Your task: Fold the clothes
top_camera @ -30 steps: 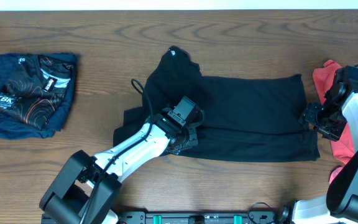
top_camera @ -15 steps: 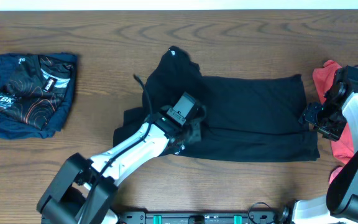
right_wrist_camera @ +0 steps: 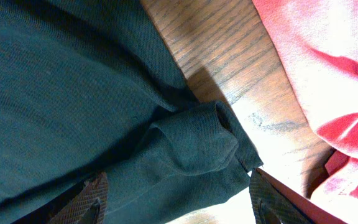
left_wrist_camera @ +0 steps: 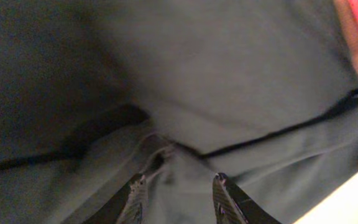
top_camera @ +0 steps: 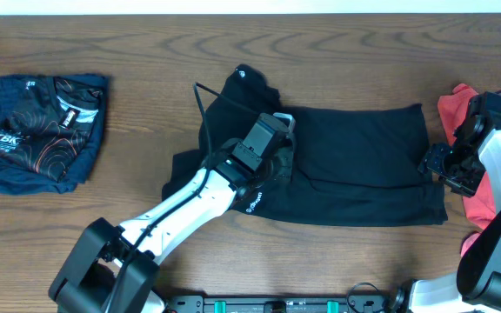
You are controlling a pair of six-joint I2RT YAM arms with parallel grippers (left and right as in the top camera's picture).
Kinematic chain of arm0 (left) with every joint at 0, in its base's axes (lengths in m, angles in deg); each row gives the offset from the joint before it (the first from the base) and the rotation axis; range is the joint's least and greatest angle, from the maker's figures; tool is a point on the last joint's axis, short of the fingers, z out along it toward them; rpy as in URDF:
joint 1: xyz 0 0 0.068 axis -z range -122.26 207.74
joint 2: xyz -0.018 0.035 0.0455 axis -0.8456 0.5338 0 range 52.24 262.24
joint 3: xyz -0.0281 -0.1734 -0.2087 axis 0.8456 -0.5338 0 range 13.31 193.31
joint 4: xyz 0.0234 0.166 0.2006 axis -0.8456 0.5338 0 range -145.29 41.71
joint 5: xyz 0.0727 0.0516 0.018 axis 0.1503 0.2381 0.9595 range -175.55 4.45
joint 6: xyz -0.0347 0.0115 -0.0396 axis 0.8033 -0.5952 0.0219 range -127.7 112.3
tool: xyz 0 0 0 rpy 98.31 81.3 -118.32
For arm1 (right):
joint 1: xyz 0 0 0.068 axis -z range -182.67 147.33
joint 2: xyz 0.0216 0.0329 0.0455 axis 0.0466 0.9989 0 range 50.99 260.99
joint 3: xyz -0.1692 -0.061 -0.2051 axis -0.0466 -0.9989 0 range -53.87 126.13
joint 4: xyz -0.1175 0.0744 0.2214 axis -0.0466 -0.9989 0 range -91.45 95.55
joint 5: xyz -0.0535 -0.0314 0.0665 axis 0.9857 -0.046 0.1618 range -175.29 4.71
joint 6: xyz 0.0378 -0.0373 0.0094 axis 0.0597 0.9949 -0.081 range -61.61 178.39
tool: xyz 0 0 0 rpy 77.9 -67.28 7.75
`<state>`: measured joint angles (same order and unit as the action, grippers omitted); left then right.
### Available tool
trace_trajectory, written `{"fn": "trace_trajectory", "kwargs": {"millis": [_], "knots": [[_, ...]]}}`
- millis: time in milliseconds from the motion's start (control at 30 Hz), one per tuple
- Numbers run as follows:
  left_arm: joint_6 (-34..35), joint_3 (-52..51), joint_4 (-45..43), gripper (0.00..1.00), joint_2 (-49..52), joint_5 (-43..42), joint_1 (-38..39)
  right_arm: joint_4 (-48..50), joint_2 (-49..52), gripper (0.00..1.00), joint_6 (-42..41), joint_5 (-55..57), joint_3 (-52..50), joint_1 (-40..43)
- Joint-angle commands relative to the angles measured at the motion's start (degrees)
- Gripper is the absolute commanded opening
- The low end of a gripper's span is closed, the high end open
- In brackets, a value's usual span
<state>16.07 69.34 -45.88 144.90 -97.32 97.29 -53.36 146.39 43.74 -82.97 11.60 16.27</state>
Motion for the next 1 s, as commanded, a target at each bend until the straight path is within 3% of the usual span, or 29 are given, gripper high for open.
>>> {"fn": "trace_trajectory", "kwargs": {"millis": [0,167,267,367,633,767,967], "knots": [[-3.6,0.6,4.2,0.38,-3.8,6.7,-3.4,0.0,-0.3,0.71,0.4,0.0,0.4,0.2],[-3.0,0.5,15.6,0.41,-5.5,10.6,-12.0,0.0,-0.3,0.71,0.4,0.0,0.4,0.2],[0.7,-0.7,20.5,0.41,-4.9,10.5,-17.4,0.0,-0.3,0.71,0.4,0.0,0.4,0.2],[1.0,-2.7,21.4,0.33,-3.5,9.2,-21.0,-0.1,-0.3,0.7,0.4,0.0,0.4,0.2],[-0.2,-7.8,22.7,0.32,0.2,7.2,-23.2,-0.6,-0.3,0.68,0.4,0.0,0.4,0.2],[-0.1,-10.8,24.2,0.33,1.1,12.8,-23.3,-0.8,-0.3,0.68,0.4,0.0,0.4,0.2],[1.6,-14.1,30.1,0.33,1.2,14.0,-26.3,-2.1,-0.3,0.68,0.3,0.4,0.4,0.2]]}}
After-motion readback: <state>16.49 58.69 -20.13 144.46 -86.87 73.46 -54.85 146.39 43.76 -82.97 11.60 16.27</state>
